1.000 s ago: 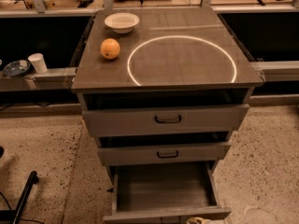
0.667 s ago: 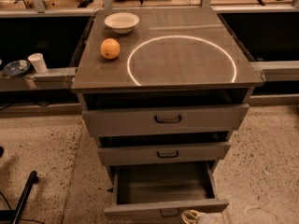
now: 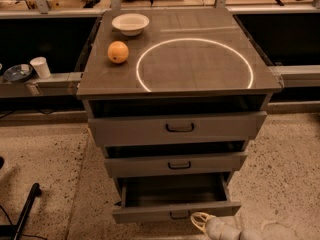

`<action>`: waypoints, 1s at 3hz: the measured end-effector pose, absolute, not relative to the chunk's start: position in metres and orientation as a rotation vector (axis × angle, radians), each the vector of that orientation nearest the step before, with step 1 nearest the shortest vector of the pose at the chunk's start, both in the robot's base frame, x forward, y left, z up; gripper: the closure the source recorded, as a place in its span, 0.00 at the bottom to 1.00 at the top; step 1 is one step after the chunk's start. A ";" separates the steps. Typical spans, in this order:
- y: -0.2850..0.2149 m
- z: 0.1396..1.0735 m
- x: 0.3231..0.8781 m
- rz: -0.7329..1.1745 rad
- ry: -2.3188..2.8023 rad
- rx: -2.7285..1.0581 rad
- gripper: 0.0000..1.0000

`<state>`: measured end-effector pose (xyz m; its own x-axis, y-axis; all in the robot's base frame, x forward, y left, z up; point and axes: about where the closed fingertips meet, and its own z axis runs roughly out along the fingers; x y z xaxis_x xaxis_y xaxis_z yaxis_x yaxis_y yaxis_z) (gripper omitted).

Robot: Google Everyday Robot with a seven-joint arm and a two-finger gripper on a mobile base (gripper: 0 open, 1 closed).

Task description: Close bottom drawer

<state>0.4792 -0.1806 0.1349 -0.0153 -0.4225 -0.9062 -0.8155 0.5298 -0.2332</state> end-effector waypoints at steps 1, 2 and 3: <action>-0.179 0.140 0.507 0.442 1.608 -1.057 1.00; -0.179 0.141 0.524 0.445 1.598 -1.052 1.00; -0.180 0.136 0.541 0.443 1.616 -1.052 1.00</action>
Offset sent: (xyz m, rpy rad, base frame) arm 0.0654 -0.0039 0.0088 0.0383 -0.0395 0.0014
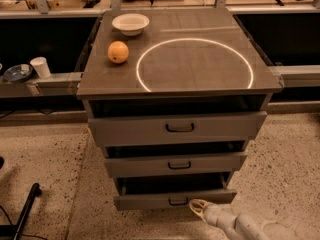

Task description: Close bottom drawer

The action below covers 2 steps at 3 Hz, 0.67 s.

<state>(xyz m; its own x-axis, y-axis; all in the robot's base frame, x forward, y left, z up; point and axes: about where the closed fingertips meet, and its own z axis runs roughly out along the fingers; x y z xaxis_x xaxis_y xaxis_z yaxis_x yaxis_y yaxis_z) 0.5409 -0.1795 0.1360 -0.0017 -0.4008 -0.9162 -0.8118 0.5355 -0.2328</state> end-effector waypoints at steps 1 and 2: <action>-0.182 0.128 0.555 0.433 1.642 -1.043 1.00; -0.184 0.123 0.568 0.423 1.660 -1.040 1.00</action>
Offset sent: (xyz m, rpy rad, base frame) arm 0.0429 -0.0127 -0.0183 -0.0375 0.0370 -0.0503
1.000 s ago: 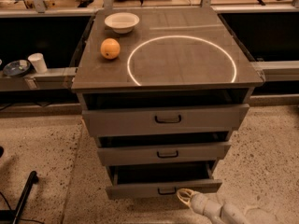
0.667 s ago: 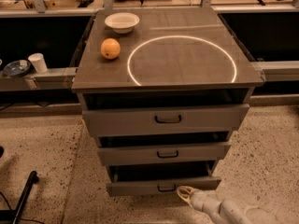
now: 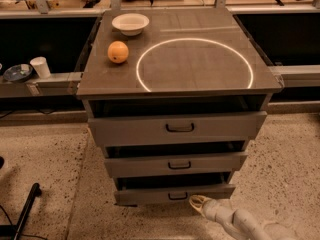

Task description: Close bottom drawer

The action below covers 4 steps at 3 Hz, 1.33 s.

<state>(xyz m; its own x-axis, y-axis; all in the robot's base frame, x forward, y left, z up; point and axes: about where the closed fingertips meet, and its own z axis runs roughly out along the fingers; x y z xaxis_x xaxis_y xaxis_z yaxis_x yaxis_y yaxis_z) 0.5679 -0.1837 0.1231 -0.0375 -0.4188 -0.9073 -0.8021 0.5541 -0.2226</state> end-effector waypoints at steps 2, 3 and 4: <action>-0.193 0.116 0.579 0.446 1.697 -1.014 0.54; -0.196 0.113 0.576 0.470 1.695 -1.001 0.31; -0.196 0.113 0.575 0.474 1.694 -0.999 0.00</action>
Offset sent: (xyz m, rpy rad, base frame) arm 0.0134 -0.0206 -0.0104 0.0181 0.0544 -0.0291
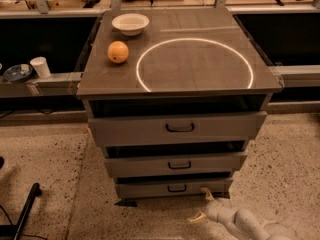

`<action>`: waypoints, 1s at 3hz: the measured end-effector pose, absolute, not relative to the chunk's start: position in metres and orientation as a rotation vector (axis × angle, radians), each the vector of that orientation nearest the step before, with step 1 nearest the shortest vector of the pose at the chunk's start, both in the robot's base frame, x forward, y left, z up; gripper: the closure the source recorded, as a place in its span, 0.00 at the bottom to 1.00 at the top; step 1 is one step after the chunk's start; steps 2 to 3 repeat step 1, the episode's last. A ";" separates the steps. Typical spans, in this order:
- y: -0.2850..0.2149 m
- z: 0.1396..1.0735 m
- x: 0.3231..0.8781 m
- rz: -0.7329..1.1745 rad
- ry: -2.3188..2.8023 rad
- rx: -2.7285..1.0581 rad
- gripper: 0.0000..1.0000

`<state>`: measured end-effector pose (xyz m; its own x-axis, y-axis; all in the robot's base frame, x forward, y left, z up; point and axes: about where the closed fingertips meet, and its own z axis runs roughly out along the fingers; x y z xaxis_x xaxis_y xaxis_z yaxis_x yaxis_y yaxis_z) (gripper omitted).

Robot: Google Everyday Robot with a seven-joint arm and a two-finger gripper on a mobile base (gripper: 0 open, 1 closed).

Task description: Close bottom drawer

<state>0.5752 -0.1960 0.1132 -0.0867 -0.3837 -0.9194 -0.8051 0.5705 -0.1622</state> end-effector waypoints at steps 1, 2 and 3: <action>-0.196 0.113 0.575 0.474 1.694 -0.999 0.00; -0.196 0.113 0.575 0.474 1.694 -0.999 0.00; -0.196 0.113 0.575 0.474 1.694 -0.999 0.00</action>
Offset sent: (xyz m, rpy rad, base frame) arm 0.0000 0.0000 0.0000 0.0000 0.0000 0.0000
